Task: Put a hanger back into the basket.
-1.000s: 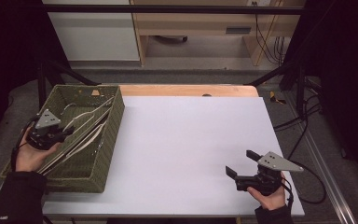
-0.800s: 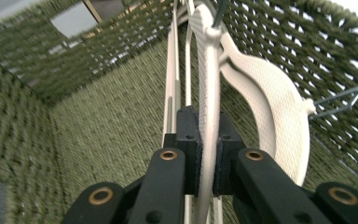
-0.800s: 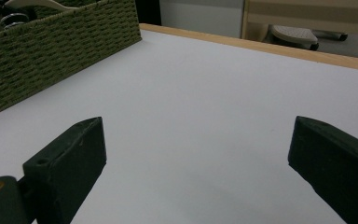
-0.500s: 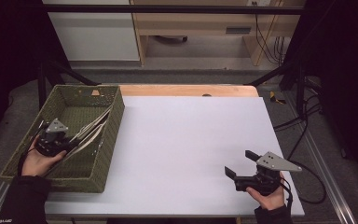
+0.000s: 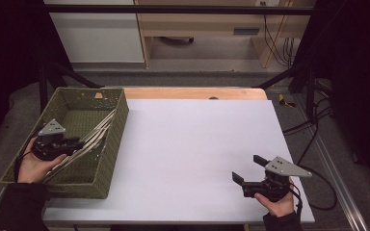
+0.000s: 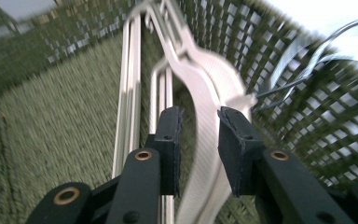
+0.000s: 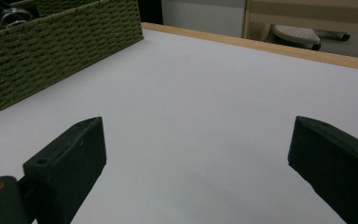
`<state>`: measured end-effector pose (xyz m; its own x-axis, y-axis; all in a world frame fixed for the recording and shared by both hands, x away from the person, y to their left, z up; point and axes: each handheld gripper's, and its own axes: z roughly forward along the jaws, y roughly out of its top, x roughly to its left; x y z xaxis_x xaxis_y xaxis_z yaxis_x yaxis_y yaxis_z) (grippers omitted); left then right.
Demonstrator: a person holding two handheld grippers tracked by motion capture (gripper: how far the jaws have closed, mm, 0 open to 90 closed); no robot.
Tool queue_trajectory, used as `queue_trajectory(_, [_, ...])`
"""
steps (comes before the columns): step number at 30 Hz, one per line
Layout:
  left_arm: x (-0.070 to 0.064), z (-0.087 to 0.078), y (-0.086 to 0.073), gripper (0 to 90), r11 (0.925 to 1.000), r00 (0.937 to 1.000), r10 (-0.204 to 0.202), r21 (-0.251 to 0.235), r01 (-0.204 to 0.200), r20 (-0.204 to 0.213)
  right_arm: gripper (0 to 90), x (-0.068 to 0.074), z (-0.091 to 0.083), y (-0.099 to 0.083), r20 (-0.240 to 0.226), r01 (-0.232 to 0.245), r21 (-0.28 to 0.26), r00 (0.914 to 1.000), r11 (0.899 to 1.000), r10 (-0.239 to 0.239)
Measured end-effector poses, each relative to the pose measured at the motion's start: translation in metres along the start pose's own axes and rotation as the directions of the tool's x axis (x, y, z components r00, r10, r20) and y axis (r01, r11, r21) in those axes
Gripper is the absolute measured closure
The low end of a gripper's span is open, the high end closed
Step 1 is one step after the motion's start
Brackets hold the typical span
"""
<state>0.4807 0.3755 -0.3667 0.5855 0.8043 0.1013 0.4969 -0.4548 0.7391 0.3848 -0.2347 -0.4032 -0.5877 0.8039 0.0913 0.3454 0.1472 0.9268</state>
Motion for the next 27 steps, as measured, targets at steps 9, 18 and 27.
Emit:
queue_trajectory(9, [-0.021,-0.028,0.014,49.4,0.9626,0.9969,-0.073,-0.260,0.078,0.031,5.0,0.000,-0.001,0.000,-0.003,-0.002,-0.007,1.0000,1.000,0.002])
queue_trajectory(18, [-0.070,-0.038,0.022,32.1,0.9147,0.9942,-0.050,-0.395,0.084,0.096,4.2,0.001,-0.003,0.001,-0.010,0.002,-0.018,1.0000,1.000,-0.002])
queue_trajectory(27, [-0.106,-0.025,0.019,5.8,0.9000,0.9900,-0.066,-0.421,0.113,0.124,3.5,0.000,-0.005,0.001,-0.006,-0.005,-0.023,1.0000,1.000,0.005])
